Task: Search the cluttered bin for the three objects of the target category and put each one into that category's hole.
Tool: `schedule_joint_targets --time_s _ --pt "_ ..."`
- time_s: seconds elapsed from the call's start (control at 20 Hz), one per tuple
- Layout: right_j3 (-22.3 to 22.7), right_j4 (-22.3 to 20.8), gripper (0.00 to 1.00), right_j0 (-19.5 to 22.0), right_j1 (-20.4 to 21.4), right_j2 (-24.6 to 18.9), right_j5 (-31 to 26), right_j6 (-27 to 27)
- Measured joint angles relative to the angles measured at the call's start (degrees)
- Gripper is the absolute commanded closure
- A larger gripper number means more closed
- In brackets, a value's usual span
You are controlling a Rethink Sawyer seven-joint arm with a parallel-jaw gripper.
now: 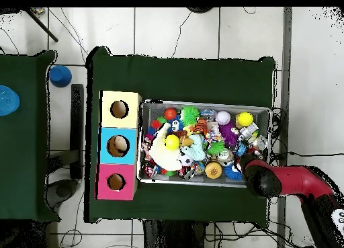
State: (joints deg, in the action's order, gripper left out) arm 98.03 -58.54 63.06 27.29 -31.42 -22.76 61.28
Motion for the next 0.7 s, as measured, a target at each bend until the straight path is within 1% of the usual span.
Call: schedule_joint_targets --time_s 0.15,0.2,0.35,0.7 --pt "0.0 0.1 1.00 -0.3 0.1 0.5 0.6 0.0" --pt "0.0 0.2 0.00 -0.5 0.1 0.8 0.9 0.0" --pt "0.0 0.2 0.00 -0.6 0.1 1.0 1.2 0.0" --pt "0.0 0.2 0.00 -1.4 -0.1 3.0 4.5 0.0"
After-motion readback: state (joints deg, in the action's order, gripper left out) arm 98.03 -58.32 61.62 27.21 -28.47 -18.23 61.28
